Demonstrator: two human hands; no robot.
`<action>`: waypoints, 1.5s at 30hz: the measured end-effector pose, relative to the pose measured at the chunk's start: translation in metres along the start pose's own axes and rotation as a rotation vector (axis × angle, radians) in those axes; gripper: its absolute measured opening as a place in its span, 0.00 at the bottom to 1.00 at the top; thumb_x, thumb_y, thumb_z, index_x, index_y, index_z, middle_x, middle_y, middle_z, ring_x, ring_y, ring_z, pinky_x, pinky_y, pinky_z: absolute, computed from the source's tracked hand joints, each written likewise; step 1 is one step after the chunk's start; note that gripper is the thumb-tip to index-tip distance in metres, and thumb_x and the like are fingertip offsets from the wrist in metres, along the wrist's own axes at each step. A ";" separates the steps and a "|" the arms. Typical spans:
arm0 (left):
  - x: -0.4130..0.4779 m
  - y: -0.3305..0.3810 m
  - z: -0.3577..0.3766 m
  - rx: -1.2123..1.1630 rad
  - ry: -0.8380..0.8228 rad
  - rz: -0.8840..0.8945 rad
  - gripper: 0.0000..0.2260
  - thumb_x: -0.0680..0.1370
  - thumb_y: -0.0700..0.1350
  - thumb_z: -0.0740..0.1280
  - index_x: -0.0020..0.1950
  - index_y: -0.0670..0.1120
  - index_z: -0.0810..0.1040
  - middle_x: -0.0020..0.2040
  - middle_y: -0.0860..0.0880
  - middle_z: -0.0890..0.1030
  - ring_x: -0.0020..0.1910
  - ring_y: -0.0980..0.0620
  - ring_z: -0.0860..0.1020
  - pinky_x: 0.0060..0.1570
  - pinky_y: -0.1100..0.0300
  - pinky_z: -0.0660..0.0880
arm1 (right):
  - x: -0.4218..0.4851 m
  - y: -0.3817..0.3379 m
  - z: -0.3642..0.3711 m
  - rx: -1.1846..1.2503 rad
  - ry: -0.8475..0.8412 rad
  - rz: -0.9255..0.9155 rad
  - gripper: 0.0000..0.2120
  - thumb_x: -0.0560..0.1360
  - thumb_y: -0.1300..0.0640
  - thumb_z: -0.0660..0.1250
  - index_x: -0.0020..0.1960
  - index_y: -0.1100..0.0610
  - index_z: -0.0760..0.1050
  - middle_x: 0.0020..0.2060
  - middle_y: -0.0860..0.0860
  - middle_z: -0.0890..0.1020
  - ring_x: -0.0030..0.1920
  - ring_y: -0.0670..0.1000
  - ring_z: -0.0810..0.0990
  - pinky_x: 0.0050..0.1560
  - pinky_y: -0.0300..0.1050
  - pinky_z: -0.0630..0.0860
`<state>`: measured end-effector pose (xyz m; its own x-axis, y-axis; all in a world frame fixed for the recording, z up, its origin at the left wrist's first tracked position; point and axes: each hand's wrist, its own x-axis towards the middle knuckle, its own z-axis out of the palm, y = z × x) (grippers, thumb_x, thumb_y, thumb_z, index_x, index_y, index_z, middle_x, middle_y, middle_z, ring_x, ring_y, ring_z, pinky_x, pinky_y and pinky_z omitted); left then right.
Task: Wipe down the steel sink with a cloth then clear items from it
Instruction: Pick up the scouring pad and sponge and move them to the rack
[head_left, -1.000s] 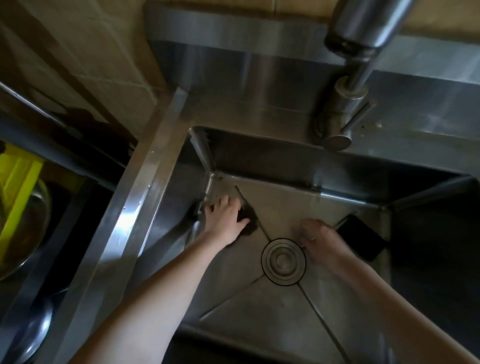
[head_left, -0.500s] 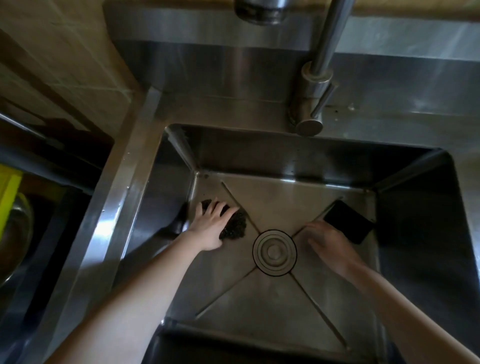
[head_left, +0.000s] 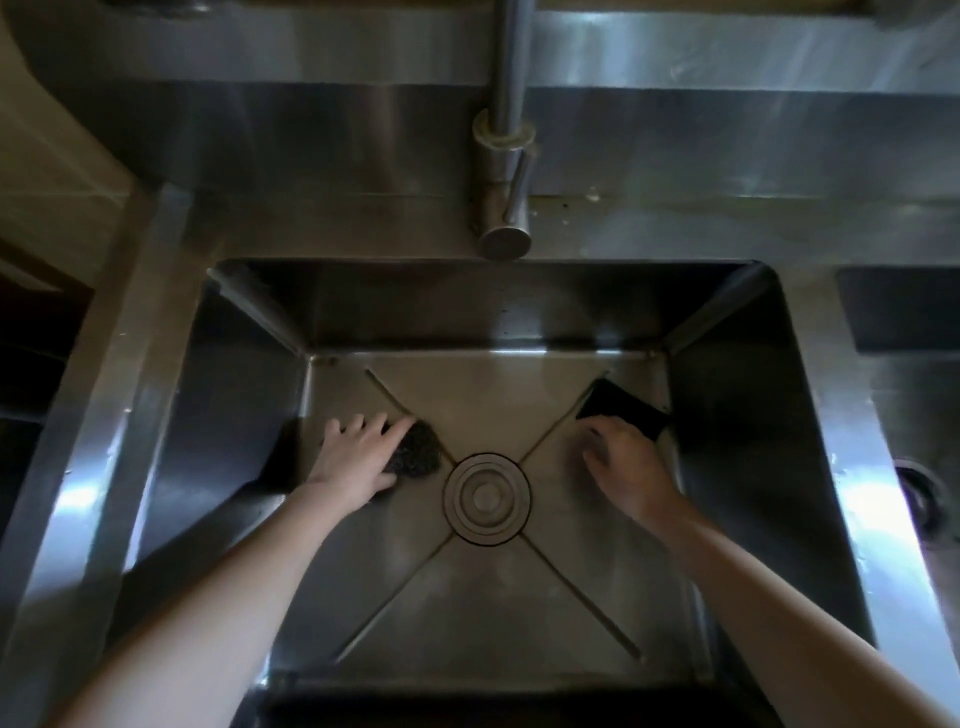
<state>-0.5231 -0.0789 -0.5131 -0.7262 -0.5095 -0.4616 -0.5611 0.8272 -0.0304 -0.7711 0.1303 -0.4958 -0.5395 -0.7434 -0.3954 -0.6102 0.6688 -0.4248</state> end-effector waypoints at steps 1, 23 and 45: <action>0.002 0.003 -0.002 0.000 0.021 -0.001 0.35 0.73 0.54 0.67 0.74 0.55 0.52 0.66 0.48 0.69 0.63 0.43 0.69 0.56 0.46 0.66 | 0.002 0.002 -0.003 -0.029 0.021 0.020 0.18 0.75 0.58 0.64 0.65 0.55 0.72 0.61 0.55 0.76 0.61 0.57 0.75 0.63 0.52 0.71; -0.013 0.030 -0.024 -0.243 0.143 -0.067 0.36 0.70 0.56 0.69 0.73 0.59 0.54 0.64 0.49 0.72 0.62 0.43 0.71 0.57 0.45 0.66 | 0.029 0.034 -0.008 -0.406 -0.095 0.135 0.37 0.73 0.46 0.66 0.75 0.42 0.49 0.66 0.59 0.68 0.65 0.63 0.68 0.63 0.59 0.66; -0.185 -0.026 -0.156 -0.207 0.409 -0.281 0.35 0.69 0.58 0.68 0.72 0.60 0.57 0.64 0.51 0.71 0.62 0.44 0.70 0.58 0.47 0.65 | -0.068 -0.139 -0.100 -0.420 0.095 -0.287 0.31 0.70 0.41 0.65 0.71 0.42 0.60 0.61 0.53 0.73 0.61 0.57 0.72 0.59 0.53 0.70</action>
<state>-0.4359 -0.0434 -0.2883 -0.6092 -0.7893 -0.0766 -0.7926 0.6029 0.0916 -0.7075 0.0866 -0.3283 -0.3551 -0.9069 -0.2269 -0.9110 0.3901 -0.1340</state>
